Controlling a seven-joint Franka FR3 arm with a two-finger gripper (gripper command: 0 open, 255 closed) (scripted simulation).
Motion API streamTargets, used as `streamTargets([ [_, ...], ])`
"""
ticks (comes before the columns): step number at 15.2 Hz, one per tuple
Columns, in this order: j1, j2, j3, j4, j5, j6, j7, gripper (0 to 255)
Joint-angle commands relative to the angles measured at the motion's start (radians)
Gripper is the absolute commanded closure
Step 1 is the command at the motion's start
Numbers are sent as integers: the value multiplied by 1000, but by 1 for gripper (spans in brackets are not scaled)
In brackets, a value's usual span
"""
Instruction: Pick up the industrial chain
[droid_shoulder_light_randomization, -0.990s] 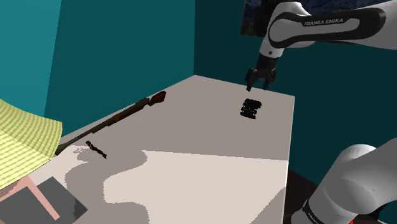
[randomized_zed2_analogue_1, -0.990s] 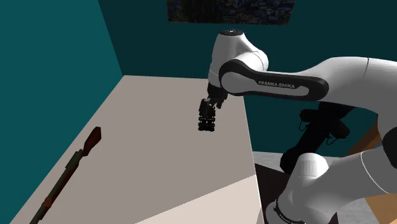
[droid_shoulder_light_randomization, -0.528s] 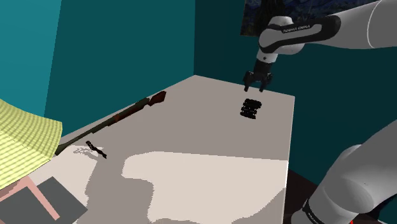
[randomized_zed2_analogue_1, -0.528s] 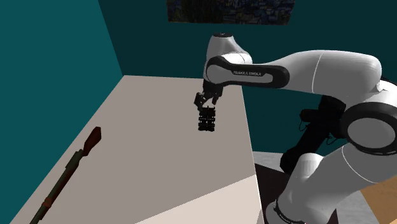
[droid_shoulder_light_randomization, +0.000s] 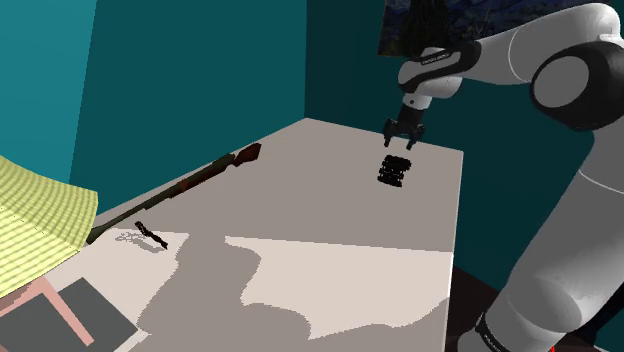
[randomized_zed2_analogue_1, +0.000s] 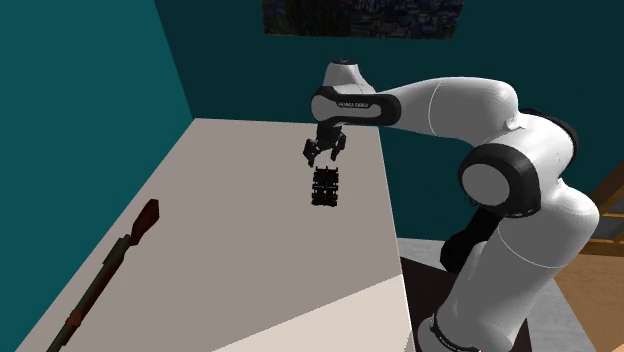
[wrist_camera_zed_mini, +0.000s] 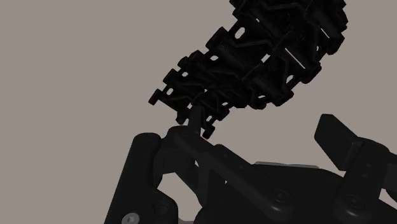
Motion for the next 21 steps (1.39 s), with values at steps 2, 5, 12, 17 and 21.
streamTargets([
  [2, -32, 113, -23, 88, 74, -8, -28, 0],
  [5, -78, 229, -34, 180, 148, -21, -55, 0],
  [12, -92, 277, -27, 151, 182, 43, -82, 0],
  [17, -93, 286, -25, 141, 189, 60, -90, 255],
  [21, -93, 286, -25, 140, 189, 61, -90, 255],
])
